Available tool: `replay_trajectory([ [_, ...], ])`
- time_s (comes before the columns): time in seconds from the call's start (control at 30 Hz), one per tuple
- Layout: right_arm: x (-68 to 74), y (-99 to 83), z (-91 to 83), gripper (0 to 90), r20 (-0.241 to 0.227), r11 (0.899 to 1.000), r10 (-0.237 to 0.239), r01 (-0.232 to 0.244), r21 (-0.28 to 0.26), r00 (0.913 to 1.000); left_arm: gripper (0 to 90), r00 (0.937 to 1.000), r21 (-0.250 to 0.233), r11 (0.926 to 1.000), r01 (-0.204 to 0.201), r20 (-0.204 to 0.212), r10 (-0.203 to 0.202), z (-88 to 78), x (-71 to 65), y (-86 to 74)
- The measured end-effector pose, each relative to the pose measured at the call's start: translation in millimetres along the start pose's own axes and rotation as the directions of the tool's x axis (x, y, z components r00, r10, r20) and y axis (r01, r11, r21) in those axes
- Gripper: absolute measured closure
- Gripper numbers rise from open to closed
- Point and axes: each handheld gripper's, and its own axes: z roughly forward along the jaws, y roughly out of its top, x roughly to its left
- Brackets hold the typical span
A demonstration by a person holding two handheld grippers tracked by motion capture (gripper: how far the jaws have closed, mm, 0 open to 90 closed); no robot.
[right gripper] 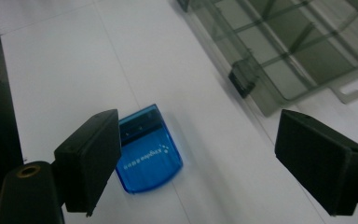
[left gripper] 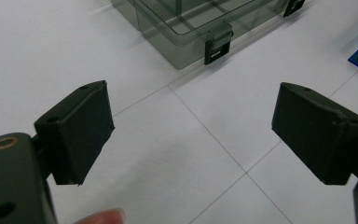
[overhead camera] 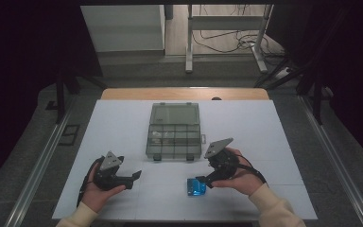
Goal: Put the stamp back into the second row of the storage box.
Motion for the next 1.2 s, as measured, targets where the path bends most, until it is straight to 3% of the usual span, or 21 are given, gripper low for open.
replay_trajectory([
  [0.1,2.9,4.0,4.2,14.9,-0.013,1.000,-0.006,0.006,0.017,0.9999,12.6,1.0000,0.003,1.0000,-0.001,0.002,0.001,0.2,-0.3,-0.1],
  [0.17,6.1,7.6,10.2,15.0,-0.033,0.998,-0.043,0.045,0.038,0.9985,12.6,1.0000,0.004,1.0000,-0.004,0.004,0.004,0.3,-0.7,-0.3],
  [0.4,13.4,8.9,25.5,15.0,-0.068,0.992,-0.075,0.082,0.097,0.9948,12.6,1.0000,0.003,1.0000,-0.002,0.007,0.002,0.1,0.0,-0.9],
  [0.77,25.7,-0.2,55.9,17.3,-0.123,0.962,-0.126,0.151,0.229,0.9844,12.5,0.9999,0.009,0.9999,-0.005,0.012,0.005,0.8,-0.1,-1.4],
  [1.03,27.8,-1.6,63.8,28.7,-0.125,0.945,-0.167,0.195,0.264,0.9779,12.6,0.9999,0.011,0.9999,-0.006,0.012,0.006,1.0,-0.2,-1.6],
  [1.2,26.0,-1.9,62.0,37.9,-0.139,0.944,-0.187,0.217,0.249,0.9726,12.6,0.9999,0.012,0.9999,-0.007,0.011,0.007,1.2,0.1,-1.8],
])
